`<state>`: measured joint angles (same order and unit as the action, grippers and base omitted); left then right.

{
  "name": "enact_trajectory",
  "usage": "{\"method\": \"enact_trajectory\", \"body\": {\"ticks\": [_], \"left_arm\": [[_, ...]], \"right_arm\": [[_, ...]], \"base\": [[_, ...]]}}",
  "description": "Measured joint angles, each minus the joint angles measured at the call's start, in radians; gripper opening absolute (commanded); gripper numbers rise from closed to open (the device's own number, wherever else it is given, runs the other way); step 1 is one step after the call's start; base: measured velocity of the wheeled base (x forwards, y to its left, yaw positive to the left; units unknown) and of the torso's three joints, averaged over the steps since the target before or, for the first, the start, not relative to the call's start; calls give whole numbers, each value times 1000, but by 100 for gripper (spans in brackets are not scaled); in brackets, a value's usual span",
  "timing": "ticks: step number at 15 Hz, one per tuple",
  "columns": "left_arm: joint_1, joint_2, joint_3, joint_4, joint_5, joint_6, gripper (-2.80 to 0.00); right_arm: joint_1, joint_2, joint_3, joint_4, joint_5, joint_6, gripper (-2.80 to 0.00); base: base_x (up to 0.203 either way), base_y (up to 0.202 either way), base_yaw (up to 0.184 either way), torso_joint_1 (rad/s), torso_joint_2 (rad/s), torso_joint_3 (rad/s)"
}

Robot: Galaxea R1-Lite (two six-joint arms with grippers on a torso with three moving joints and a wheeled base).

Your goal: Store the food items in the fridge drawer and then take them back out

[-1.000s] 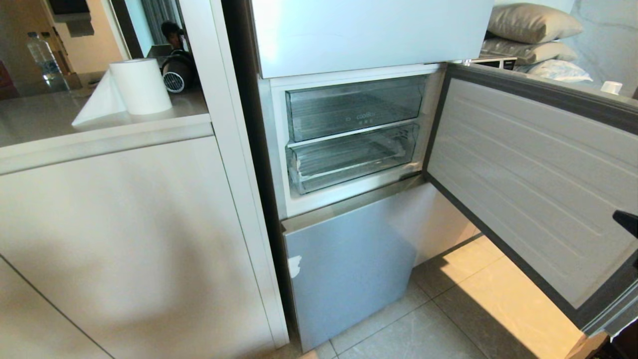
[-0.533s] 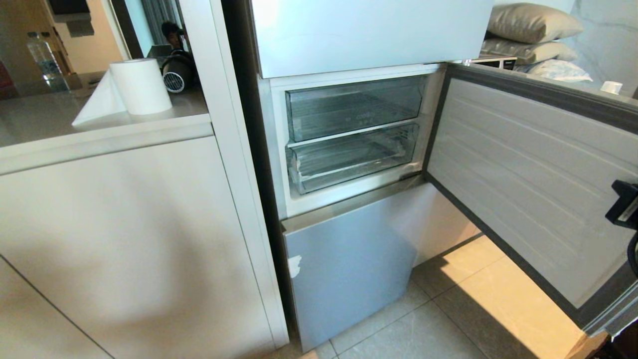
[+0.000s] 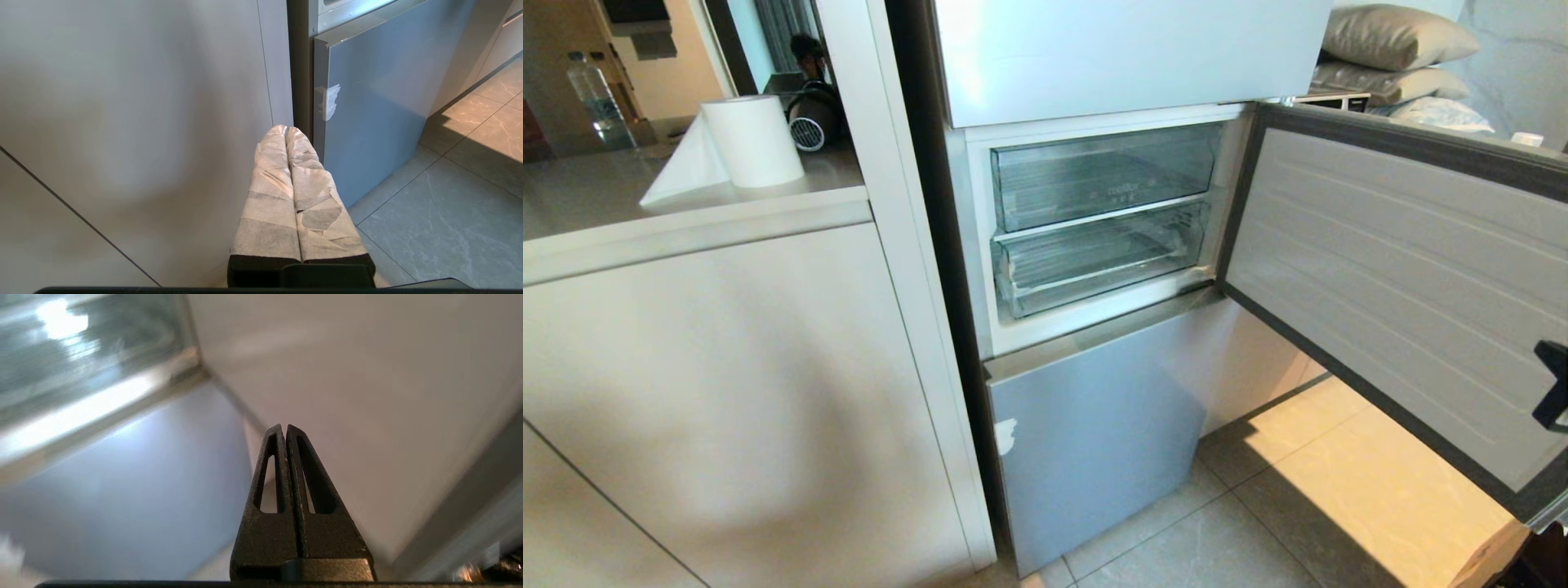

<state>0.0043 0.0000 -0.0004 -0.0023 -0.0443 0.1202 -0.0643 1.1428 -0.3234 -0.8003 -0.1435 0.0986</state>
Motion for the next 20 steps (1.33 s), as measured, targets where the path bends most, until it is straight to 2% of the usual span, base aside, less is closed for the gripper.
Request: {"method": "enact_trajectory", "body": {"ticks": [3,5,8,11,13,15,20], "left_arm": [[0,0,0,-1,0,0,-280],[0,0,0,-1,0,0,-280],[0,0,0,-1,1,-3,-280],[0,0,0,-1,5,-46,-280],[0,0,0,-3,35,-75,-280],[0,0,0,-5,44,-116,-280],[0,0,0,-5,44,-119,-280]], "right_arm": [[0,-174,190,32,72,-44,-280],[0,-323,261,114,120,-61,-280],[5,-617,299,377,180,-91,-280],[31,-879,314,668,159,-102,-280],[46,-1011,308,810,153,-138,-280],[53,-1086,313,820,144,-150,-280],[57,-1137,323,808,141,-172,-280]], "base": [[0,0,0,0,0,0],[0,0,0,0,0,0],[0,0,0,0,0,0],[0,0,0,0,0,0],[0,0,0,0,0,0],[0,0,0,0,0,0],[0,0,0,0,0,0]]}}
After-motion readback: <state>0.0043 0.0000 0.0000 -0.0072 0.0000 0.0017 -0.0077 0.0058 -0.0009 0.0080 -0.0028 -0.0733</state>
